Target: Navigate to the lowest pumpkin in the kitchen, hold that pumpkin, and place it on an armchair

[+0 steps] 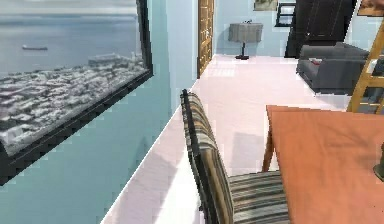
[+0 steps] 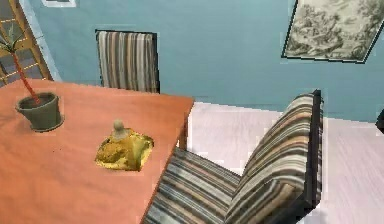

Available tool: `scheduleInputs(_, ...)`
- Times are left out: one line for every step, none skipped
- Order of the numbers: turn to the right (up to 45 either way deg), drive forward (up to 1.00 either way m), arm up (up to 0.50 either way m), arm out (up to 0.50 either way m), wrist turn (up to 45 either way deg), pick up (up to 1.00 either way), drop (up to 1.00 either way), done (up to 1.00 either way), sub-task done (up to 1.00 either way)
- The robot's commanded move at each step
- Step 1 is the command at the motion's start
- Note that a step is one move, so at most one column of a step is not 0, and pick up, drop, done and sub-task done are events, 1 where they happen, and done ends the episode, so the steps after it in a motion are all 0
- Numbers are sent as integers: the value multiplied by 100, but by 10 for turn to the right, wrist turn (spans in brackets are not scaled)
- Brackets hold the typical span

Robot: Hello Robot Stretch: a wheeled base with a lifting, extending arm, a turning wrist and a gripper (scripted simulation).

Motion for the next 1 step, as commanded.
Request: scheduleInputs(-180, 0, 0, 0, 0, 0, 0, 0, 0)
